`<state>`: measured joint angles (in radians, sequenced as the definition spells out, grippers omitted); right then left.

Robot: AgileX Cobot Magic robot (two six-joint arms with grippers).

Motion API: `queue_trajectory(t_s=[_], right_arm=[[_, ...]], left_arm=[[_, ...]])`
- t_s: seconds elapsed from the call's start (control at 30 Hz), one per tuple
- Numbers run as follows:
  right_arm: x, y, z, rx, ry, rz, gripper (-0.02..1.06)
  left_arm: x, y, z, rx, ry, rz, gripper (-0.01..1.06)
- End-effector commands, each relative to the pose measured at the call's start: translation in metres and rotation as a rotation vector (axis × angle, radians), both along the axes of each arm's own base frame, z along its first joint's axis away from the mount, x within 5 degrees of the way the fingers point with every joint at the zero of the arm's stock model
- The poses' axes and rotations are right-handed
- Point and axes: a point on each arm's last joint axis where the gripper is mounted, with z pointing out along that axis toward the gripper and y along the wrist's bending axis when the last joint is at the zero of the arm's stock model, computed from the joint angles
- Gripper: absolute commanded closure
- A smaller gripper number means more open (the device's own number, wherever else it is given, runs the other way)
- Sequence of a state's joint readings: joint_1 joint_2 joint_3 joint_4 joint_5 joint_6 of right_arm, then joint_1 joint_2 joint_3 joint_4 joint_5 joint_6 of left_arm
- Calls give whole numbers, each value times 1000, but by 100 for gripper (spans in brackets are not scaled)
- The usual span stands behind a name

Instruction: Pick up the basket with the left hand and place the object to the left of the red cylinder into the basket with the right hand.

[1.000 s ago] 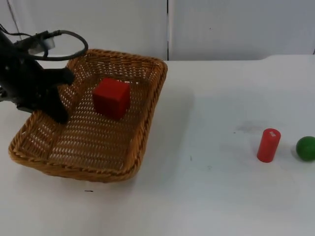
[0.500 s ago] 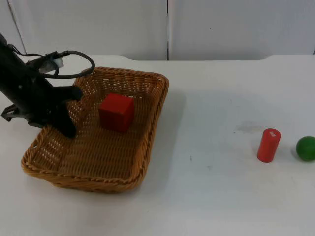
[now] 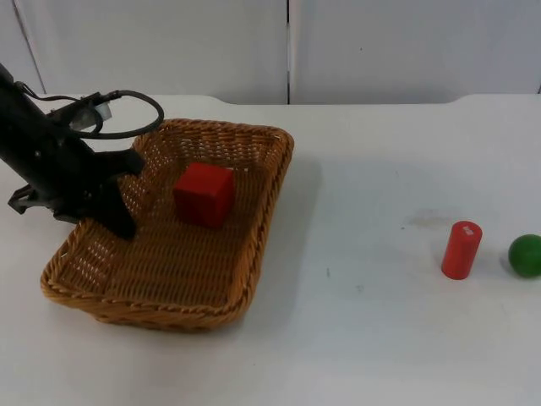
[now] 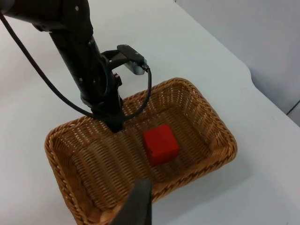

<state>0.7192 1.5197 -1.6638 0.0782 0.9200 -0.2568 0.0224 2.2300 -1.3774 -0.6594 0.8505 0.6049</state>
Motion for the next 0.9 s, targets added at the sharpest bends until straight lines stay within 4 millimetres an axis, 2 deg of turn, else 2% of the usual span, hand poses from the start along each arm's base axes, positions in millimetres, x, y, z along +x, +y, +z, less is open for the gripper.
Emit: queue_trajectory(t_s=[0.0,0.57,0.63,0.7,0.73,0.77,0.83,0.87], right_arm=[[-3,-2,3,8,-7,3,18],[-3,-2,3,5,-4,3,18],[-3,-2,3,5,-4,3,18],[-3,-2,3,3,-6,2,18],[-3,-2,3,3,-6,2,18],[-3,-2,3,3,-6,2,18],[-3,-2,3,0,-8,5,18],[-3,-2,3,0,-8,5,18]], left_arm=[[3,-3,2,-46,-8,35,105],[1,-5,3,-71,18,27,104],[1,-5,3,-71,20,24,94],[0,-4,3,-64,23,14,77],[0,-4,3,-64,23,14,77],[0,-4,3,-61,25,10,64],[-1,-5,3,-67,35,3,31],[-1,-5,3,-67,35,3,25]])
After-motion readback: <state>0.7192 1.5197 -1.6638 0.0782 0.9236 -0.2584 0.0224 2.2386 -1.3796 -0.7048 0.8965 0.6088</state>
